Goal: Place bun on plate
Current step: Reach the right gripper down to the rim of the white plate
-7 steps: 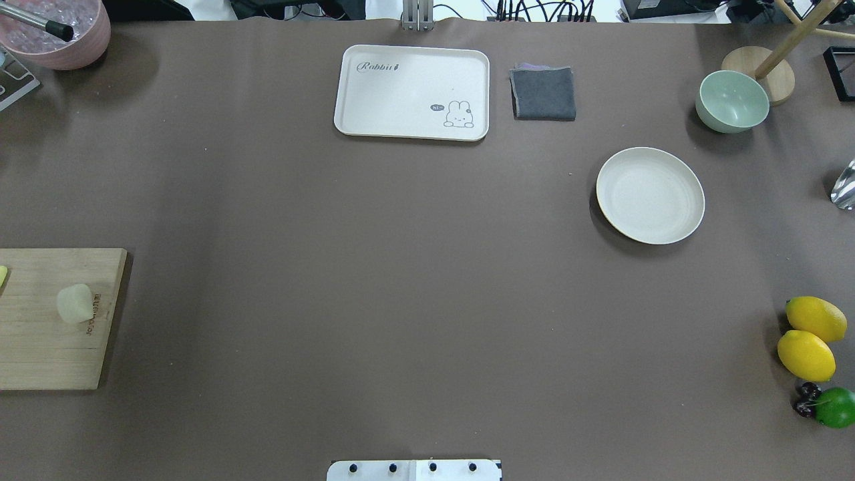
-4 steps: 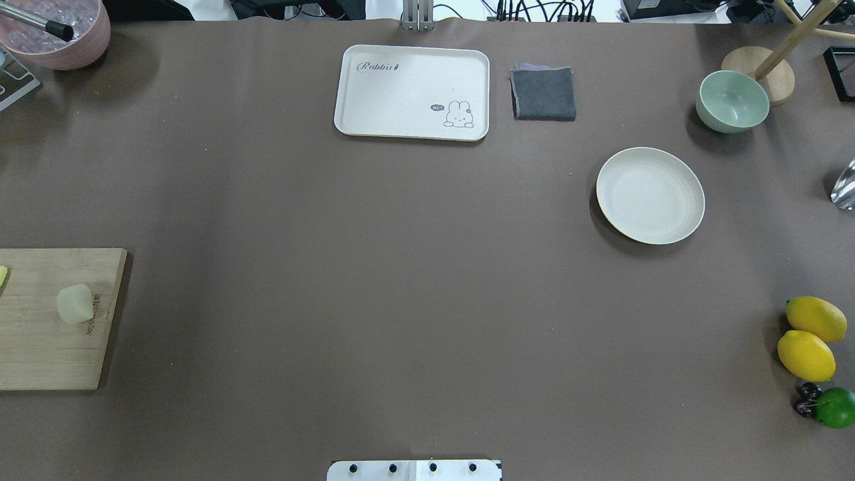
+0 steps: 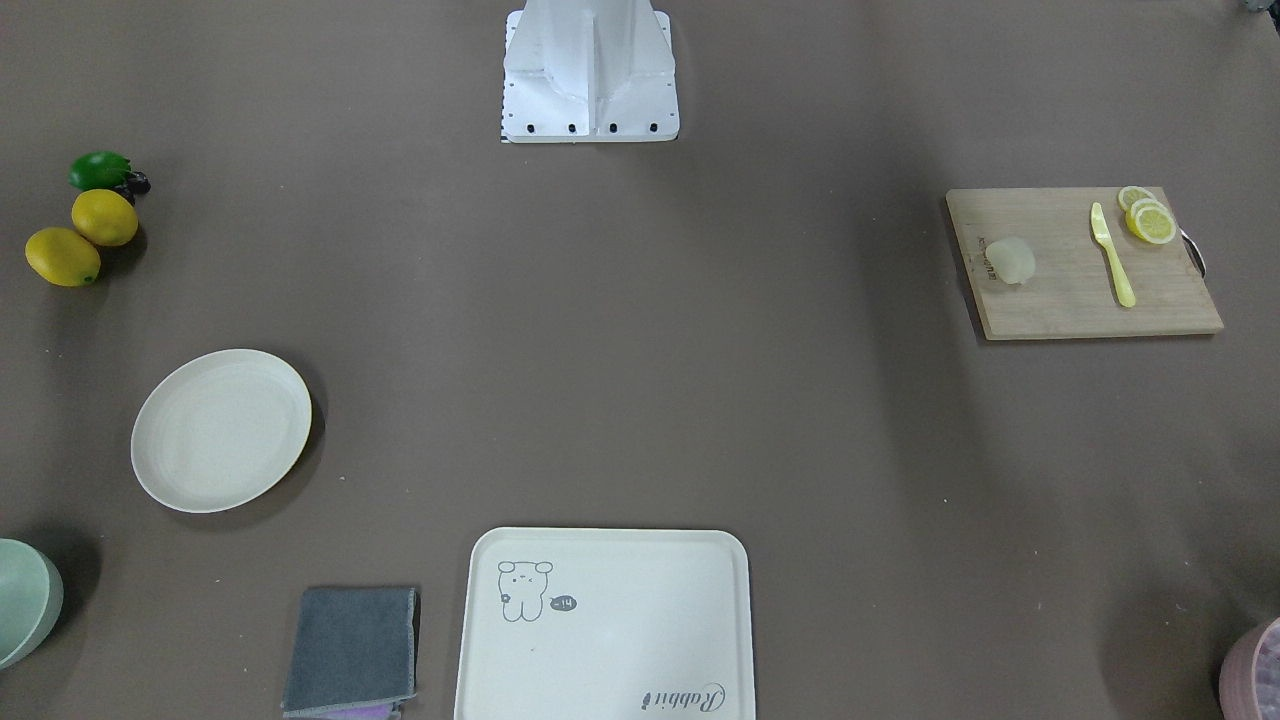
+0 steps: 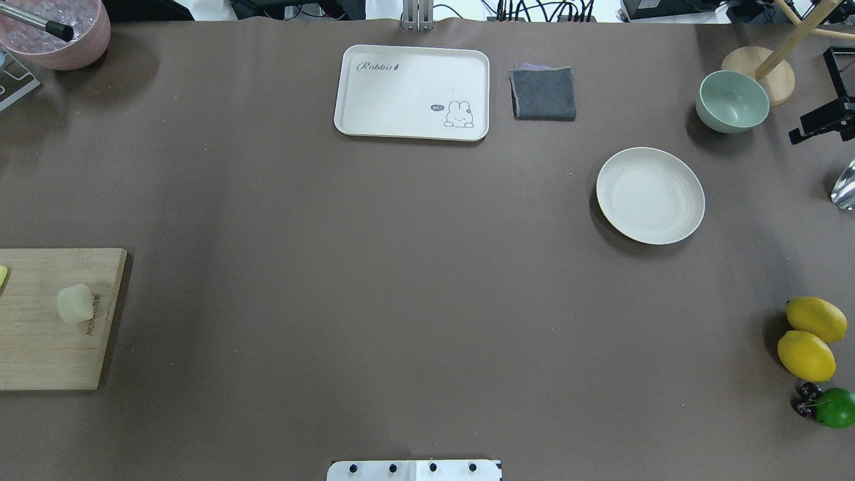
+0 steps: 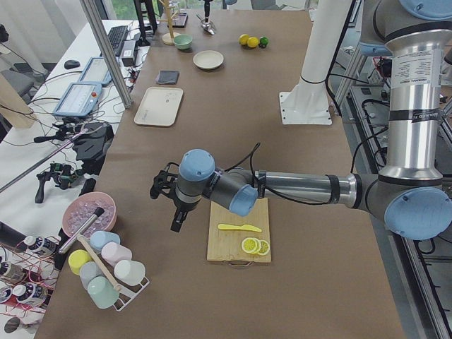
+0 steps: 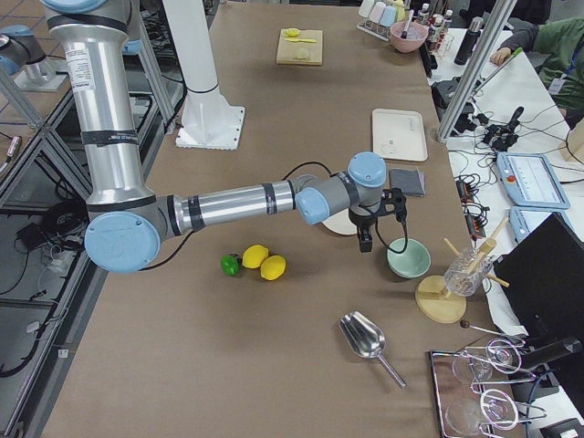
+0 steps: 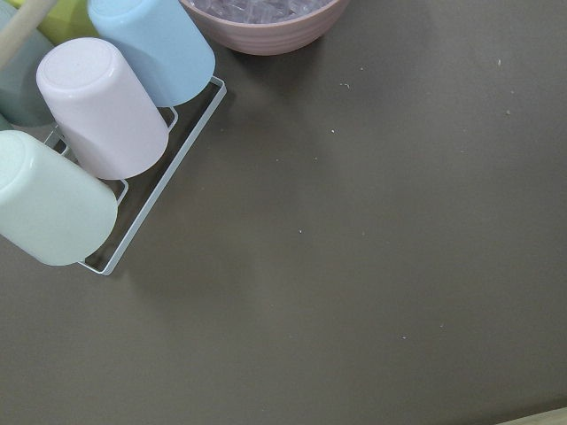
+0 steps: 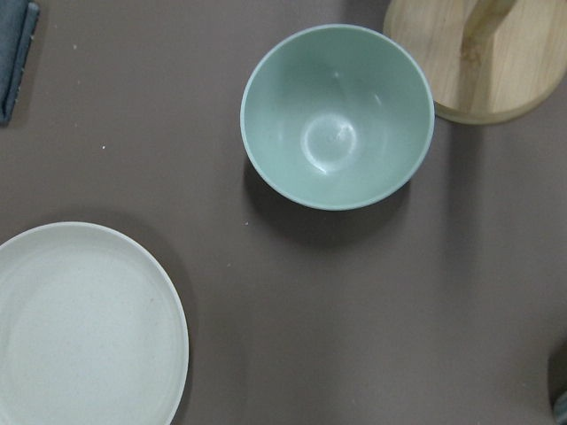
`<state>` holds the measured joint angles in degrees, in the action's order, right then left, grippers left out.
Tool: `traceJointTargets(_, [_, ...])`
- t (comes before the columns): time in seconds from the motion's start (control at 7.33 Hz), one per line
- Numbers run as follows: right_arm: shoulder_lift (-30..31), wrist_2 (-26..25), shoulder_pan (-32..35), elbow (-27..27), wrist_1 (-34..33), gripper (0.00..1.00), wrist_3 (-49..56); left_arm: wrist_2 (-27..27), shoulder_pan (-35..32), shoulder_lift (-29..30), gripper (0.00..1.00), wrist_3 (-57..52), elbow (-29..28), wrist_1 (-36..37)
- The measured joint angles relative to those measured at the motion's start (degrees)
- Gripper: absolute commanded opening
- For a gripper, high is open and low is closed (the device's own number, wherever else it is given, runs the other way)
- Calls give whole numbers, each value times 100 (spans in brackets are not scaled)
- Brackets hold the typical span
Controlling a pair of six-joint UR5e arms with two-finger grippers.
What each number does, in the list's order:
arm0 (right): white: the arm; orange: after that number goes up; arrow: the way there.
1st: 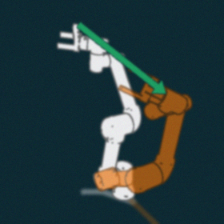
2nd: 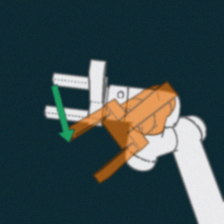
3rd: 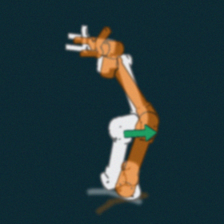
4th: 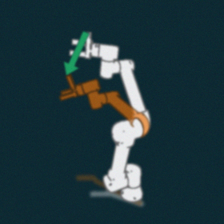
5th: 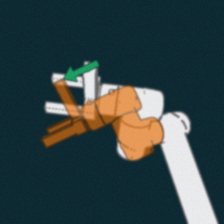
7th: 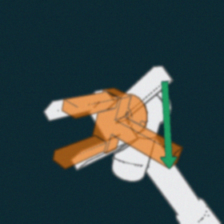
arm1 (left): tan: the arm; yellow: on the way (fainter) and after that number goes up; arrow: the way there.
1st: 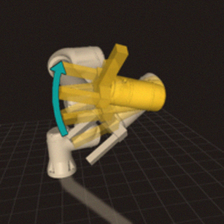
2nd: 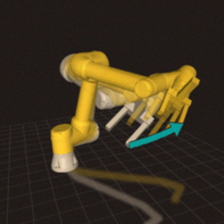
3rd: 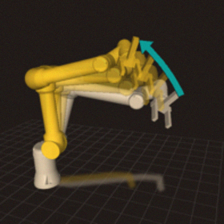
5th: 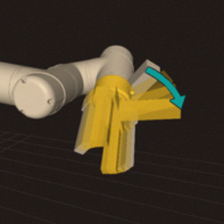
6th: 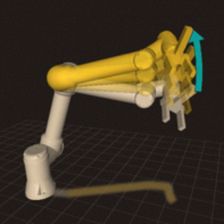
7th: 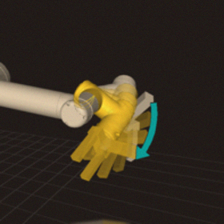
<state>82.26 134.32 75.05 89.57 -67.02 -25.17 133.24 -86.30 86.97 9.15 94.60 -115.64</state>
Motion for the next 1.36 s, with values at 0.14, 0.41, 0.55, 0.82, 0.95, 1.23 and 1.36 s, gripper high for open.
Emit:
traceJointTargets(0.14, [-90,-19,-179,-505,877,100,-386,0,0,-8,99,0,-10,-2])
traceJointTargets(0.41, [-227,-48,-506,-963,1650,100,-891,0,-1,-12,99,-1,-19,-3])
traceJointTargets(0.55, [-247,-154,-696,-953,1744,100,-1110,0,-1,-13,99,-1,-16,-3])
traceJointTargets(0.82, [-260,-583,-1119,-939,1900,100,-1368,0,-1,-13,99,-6,-20,-6])
traceJointTargets(0.95, [-260,-693,-1237,-963,1967,100,-1442,0,-1,-13,99,-6,-22,-6])
traceJointTargets(1.23, [-242,-772,-1389,-1018,2154,100,-1689,-4,-1,-5,99,-2,-22,-5])
traceJointTargets(1.36, [-228,-819,-1487,-1048,2273,98,-1841,-2,-1,0,99,-1,-23,-4])
